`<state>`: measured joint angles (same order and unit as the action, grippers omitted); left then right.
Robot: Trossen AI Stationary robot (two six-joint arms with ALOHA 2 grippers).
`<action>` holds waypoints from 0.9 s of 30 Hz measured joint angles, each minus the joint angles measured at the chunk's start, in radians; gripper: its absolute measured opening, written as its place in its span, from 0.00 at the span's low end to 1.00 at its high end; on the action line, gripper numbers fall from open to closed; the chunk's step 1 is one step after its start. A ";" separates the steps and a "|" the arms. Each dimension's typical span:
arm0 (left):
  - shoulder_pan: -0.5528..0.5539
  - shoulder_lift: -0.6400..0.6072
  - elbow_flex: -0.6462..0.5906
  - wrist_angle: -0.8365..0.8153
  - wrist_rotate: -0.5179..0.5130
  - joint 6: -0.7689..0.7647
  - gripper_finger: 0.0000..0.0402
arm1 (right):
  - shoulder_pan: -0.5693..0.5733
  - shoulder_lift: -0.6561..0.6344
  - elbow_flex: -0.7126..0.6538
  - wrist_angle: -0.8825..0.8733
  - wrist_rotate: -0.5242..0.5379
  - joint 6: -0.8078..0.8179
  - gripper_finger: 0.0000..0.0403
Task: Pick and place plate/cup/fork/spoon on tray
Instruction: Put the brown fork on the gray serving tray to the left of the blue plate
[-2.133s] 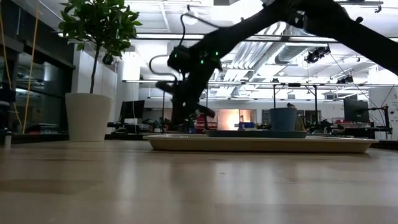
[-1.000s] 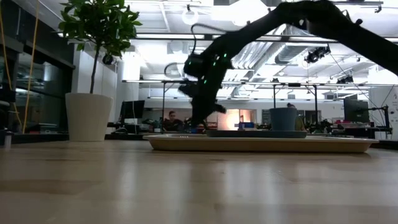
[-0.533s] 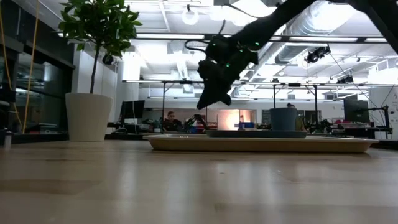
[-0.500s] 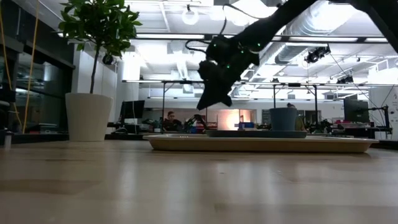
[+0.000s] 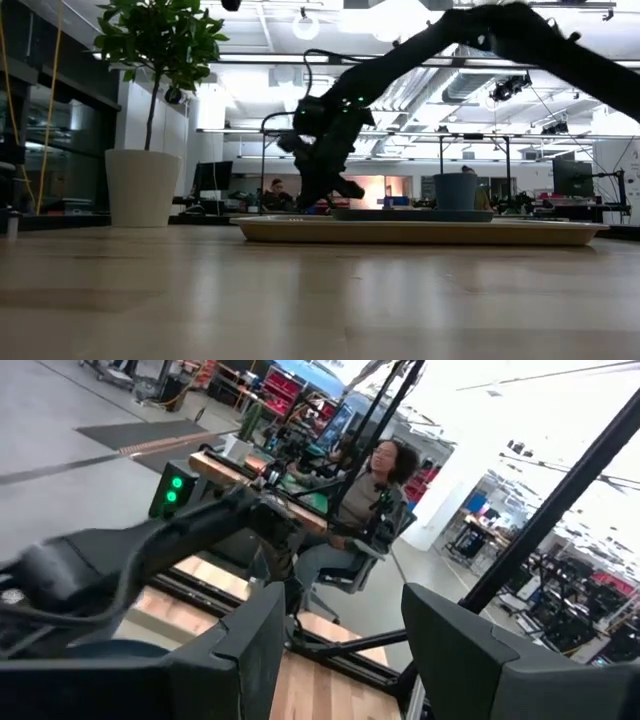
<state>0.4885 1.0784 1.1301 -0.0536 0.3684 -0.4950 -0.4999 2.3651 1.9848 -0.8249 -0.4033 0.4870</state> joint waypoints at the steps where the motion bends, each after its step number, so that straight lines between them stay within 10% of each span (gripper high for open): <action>1: 0.000 0.003 0.000 0.001 0.000 0.000 0.46 | -0.002 0.020 0.040 -0.022 0.023 0.025 0.00; 14: 0.002 0.010 0.000 0.019 -0.002 0.001 0.46 | -0.016 0.082 0.168 0.010 0.077 0.228 0.00; 27: 0.004 0.033 0.002 -0.194 -0.083 0.016 0.46 | -0.051 -0.333 0.039 -0.364 0.463 -0.233 0.00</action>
<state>0.4927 1.1110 1.1320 -0.2475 0.2849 -0.4792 -0.5505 2.0321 2.0242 -1.1894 0.0595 0.2537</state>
